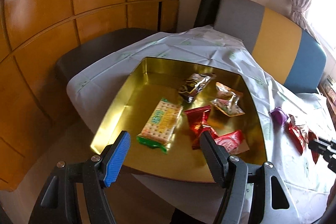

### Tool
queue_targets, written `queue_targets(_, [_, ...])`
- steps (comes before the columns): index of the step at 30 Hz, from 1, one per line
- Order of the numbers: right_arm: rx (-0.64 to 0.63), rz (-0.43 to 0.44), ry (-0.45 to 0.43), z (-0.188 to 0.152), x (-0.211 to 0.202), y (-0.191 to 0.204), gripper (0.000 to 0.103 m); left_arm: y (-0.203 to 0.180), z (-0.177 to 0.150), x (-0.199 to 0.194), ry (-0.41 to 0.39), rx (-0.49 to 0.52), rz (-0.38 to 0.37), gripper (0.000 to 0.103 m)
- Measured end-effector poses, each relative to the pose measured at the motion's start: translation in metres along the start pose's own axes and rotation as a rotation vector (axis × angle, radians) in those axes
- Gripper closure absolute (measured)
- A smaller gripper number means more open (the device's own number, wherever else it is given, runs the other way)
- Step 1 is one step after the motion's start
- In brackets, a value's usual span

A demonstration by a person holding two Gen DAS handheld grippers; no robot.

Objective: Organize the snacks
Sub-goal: 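Carry the red-gold candy into the gold tray and open the right tool, then reach the left tool to the purple packet and grasp it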

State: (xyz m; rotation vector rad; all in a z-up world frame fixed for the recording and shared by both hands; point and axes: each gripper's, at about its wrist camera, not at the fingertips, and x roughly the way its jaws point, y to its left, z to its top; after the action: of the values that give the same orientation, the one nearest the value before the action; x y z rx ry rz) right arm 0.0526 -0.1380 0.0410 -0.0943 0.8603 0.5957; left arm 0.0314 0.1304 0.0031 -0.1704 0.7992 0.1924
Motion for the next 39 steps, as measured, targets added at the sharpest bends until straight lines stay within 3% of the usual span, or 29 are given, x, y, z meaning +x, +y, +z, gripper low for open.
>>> queue_targets(6, [-0.102,0.088,0.027,0.029,0.050,0.060,0.081,0.010,-0.003,0.001,0.005,-0.016,0.009,0.034])
queue_targets(14, [-0.188,0.097,0.165,0.015,0.106,0.087,0.076,0.016,-0.009,0.008,0.030,-0.028,0.011,0.034])
queue_targets(17, [-0.190,0.115,0.174,0.010,0.106,0.085,0.076,0.015,-0.010,0.010,0.033,-0.029,0.006,0.034])
queue_targets(24, [-0.133,0.099,0.106,0.007,0.085,0.078,0.076,0.006,-0.011,0.007,0.025,0.001,-0.002,0.034])
queue_targets(25, [-0.121,0.093,0.090,0.007,0.080,0.076,0.074,0.004,-0.011,0.006,0.022,0.008,-0.002,0.034])
queue_targets(27, [-0.088,0.078,0.053,0.006,0.070,0.071,0.060,0.000,-0.011,0.004,0.019,0.022,-0.005,0.034])
queue_targets(39, [-0.038,-0.003,-0.010,-0.006,0.034,0.045,0.054,-0.027,-0.013,-0.009,0.000,0.103,-0.035,0.034])
